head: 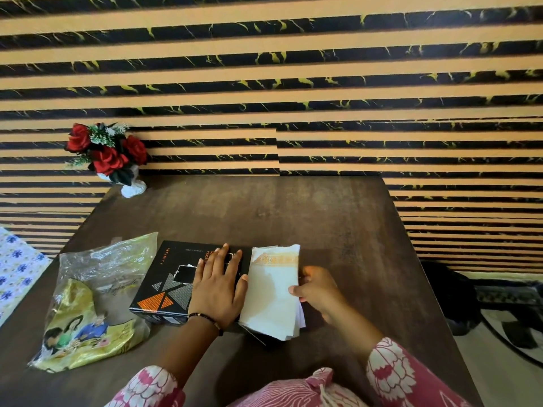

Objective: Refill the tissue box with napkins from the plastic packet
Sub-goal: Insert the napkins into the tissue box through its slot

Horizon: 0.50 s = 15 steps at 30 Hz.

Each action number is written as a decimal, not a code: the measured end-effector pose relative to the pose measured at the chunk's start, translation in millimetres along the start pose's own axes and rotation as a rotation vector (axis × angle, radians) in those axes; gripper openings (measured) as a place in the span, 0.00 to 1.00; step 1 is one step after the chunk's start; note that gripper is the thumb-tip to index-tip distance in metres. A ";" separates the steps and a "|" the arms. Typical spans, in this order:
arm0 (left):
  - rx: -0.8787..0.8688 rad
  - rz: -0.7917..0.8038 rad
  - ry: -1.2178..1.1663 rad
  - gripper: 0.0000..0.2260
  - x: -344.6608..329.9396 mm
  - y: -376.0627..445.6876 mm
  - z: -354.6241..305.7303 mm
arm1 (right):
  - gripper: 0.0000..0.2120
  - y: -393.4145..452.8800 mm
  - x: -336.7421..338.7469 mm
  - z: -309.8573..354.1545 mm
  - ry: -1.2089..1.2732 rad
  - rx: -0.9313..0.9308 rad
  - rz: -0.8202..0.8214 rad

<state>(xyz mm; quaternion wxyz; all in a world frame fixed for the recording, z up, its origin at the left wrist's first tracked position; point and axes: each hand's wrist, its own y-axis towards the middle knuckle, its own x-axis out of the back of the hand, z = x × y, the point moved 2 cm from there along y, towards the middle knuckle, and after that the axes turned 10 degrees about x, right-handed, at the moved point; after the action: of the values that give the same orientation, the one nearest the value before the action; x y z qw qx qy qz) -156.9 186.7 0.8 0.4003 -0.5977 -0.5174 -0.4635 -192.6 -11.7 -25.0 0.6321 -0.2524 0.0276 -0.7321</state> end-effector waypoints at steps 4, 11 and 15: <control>-0.003 0.001 0.020 0.34 0.0 -6.6 -1.6 | 0.16 -1.9 -10.4 16.0 0.076 0.014 0.116; -0.010 0.010 -0.015 0.34 -0.2 -18.6 -18.3 | 0.08 -6.8 5.0 -15.6 0.063 -0.138 -0.062; 0.000 -0.002 -0.027 0.34 -7.4 -21.8 -29.8 | 0.08 -13.3 7.9 -9.0 -0.031 -0.085 -0.088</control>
<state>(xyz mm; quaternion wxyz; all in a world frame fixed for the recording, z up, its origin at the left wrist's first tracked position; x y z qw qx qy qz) -182.8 159.5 1.1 0.3927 -0.6035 -0.5234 -0.4557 -208.9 -19.0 -25.4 0.5883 -0.2910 0.0378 -0.7535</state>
